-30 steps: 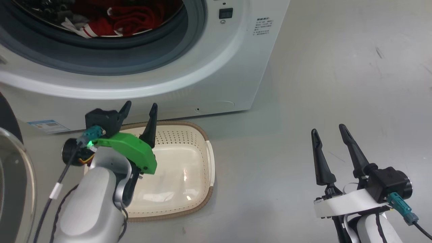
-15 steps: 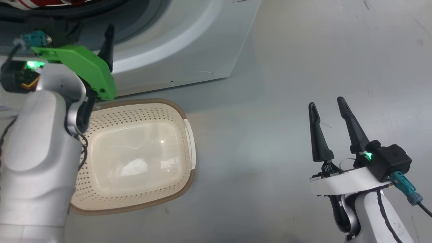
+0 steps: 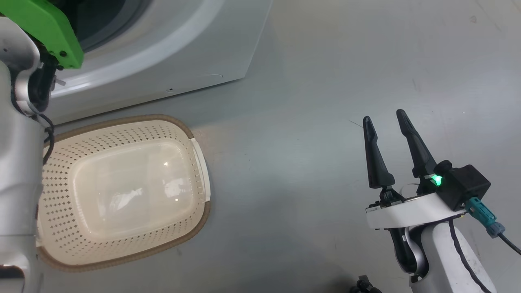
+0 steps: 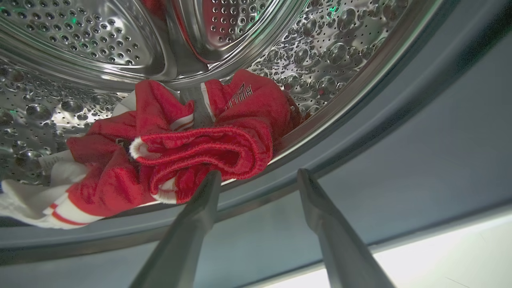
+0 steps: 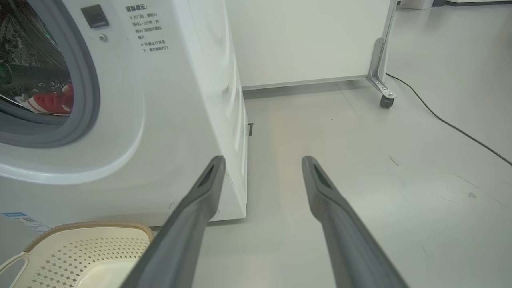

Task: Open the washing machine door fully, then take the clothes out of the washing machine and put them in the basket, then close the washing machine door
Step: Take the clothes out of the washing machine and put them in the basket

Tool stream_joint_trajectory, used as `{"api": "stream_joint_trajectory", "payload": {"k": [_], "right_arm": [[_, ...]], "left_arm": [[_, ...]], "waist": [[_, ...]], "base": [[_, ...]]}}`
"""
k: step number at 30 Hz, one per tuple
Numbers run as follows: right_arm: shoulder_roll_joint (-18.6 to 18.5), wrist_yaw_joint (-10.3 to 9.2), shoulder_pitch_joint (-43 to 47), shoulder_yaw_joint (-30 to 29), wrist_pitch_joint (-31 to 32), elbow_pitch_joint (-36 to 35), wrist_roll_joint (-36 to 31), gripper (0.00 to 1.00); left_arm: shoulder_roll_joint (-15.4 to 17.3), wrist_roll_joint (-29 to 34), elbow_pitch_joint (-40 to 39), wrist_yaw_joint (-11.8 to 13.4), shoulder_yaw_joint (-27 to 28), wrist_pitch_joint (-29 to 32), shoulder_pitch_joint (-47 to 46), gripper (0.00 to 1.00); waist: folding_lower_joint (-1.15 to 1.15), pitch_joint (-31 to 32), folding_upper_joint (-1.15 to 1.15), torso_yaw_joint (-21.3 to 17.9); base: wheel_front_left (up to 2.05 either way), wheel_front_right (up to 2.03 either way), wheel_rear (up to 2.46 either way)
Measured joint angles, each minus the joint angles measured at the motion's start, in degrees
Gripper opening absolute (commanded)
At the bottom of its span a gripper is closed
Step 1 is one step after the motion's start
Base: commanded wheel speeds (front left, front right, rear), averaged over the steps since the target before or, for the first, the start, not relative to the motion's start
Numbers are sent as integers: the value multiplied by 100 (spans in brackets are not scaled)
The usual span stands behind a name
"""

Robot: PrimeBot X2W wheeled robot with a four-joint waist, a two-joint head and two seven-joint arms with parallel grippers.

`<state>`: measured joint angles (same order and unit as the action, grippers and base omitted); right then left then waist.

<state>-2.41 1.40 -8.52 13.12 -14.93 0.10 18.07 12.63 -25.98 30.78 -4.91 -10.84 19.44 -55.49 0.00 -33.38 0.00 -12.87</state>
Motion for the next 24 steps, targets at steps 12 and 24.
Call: {"api": "stream_joint_trajectory", "payload": {"k": [12, 24], "right_arm": [[1, -3, -192, 144, 0, 0, 105, 100], [3, -11, -395, 236, 0, 5, 319, 100]], "left_arm": [[335, -175, 225, -1, 425, 224, -821, 100], [554, -271, 648, 40, 522, 547, -1207, 100]], "waist": [[0, -270, 0, -341], [0, -569, 0, -643]], "base": [[0, 0, 0], [0, 0, 0]]}}
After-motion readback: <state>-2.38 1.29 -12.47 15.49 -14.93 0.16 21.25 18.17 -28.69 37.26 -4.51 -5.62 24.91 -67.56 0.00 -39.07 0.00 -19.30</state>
